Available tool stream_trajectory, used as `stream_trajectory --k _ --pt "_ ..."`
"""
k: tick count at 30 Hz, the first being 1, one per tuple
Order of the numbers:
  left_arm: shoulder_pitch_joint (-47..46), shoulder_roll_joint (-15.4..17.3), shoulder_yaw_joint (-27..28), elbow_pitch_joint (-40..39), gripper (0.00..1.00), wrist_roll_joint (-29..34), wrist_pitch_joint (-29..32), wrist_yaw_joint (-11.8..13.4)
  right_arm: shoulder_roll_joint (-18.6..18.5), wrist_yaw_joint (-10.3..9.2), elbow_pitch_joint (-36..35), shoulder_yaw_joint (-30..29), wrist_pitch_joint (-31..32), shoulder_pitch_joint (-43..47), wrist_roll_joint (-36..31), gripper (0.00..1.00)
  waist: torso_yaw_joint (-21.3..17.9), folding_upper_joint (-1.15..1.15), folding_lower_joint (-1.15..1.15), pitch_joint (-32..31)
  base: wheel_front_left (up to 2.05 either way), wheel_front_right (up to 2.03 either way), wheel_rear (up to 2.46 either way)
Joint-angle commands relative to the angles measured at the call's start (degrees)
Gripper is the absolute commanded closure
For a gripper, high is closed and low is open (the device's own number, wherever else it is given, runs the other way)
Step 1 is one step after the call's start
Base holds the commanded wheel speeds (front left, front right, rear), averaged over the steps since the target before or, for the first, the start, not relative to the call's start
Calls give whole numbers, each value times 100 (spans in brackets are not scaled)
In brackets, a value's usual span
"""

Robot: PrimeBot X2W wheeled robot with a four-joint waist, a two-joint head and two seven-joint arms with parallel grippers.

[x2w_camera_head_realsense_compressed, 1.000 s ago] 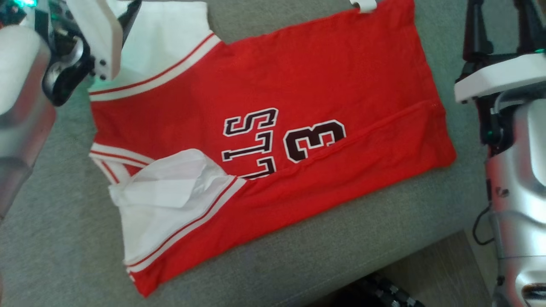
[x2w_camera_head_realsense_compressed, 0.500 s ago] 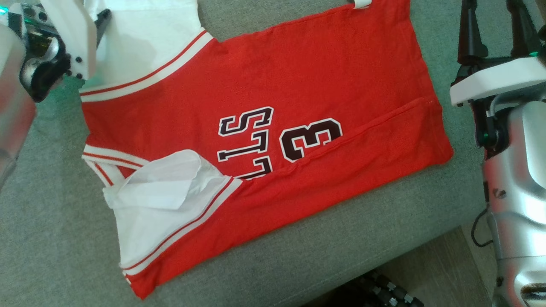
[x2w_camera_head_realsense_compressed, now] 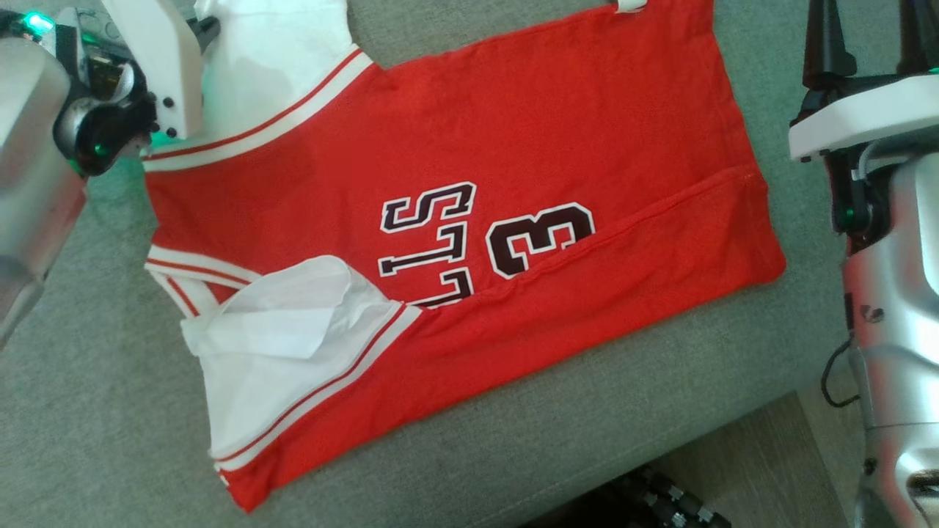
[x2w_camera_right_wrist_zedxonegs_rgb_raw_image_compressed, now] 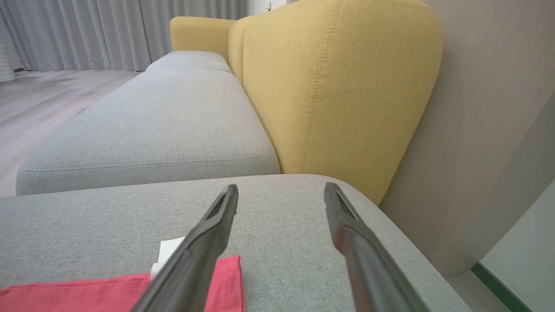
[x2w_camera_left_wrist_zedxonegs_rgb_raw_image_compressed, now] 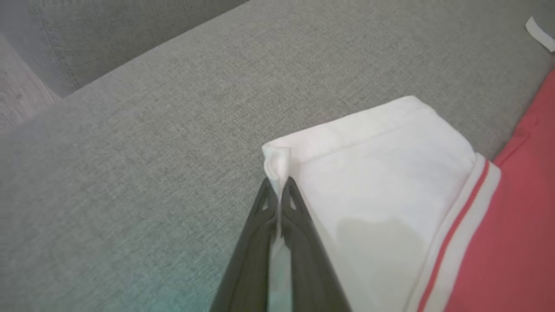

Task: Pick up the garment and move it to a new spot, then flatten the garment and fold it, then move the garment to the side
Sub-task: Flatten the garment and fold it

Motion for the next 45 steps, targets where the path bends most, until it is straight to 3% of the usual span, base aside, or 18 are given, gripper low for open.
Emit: stream_trajectory --k 1,9,18,30,43,44,45 --pt "-228 189 112 -108 100 -14 -109 9 -85 -5 -134 14 -55 -131 24 0 58 0 0 -49 0 0 0" --pt "-258 -8 4 -316 100 47 -1215 9 -374 -5 57 30 42 -190 27 0 480 0 0 -371 0 0 0" --pt "-278 -179 -228 -780 100 427 -2277 9 -1198 -5 996 740 498 -305 279 0 1232 0 0 -625 0 0 0" --pt "-97 -216 -415 -1919 100 569 -2395 164 -2031 -5 2297 1854 1422 -844 1245 0 1887 0 0 -351 0 0 0" --pt "-100 -142 -421 -2411 100 560 -2290 354 -2380 -5 2621 2860 1989 -1032 2439 0 1952 0 0 -158 0 0 0" --pt "-103 -132 -429 -2405 100 576 -2290 361 -2376 -5 2622 2923 2021 -1033 2527 54 1947 0 0 -156 0 0 0" --pt "-106 -122 -439 -2394 100 595 -2291 369 -2376 -5 2611 2991 2045 -1032 2609 100 1940 0 0 -158 0 0 0"
